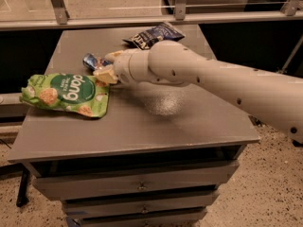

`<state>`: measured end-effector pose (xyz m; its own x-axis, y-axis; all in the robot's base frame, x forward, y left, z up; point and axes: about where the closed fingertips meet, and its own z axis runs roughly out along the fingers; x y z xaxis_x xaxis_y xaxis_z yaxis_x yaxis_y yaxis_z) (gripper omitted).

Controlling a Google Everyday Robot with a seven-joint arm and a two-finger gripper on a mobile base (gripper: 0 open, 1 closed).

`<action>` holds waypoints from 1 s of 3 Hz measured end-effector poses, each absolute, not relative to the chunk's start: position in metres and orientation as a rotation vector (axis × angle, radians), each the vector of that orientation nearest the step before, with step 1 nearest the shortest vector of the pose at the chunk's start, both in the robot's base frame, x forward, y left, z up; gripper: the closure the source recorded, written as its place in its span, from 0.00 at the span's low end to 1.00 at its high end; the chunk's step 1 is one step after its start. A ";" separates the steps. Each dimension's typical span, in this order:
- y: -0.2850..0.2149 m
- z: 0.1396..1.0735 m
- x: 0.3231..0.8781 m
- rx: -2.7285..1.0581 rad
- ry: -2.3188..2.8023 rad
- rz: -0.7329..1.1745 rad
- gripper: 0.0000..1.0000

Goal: Pick redbull can

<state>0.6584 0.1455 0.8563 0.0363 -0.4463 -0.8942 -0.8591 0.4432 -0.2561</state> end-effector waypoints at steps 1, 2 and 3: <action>0.138 0.863 0.643 -1.185 1.599 0.476 0.88; 0.132 0.886 0.627 -1.190 1.572 0.518 1.00; 0.130 0.925 0.609 -1.181 1.498 0.620 1.00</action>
Offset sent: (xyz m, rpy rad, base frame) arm -0.0538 -0.0276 0.0660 0.0667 0.0116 0.0832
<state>0.6087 0.1301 0.9247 0.0713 -0.3447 -0.9360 -0.9053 0.3716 -0.2058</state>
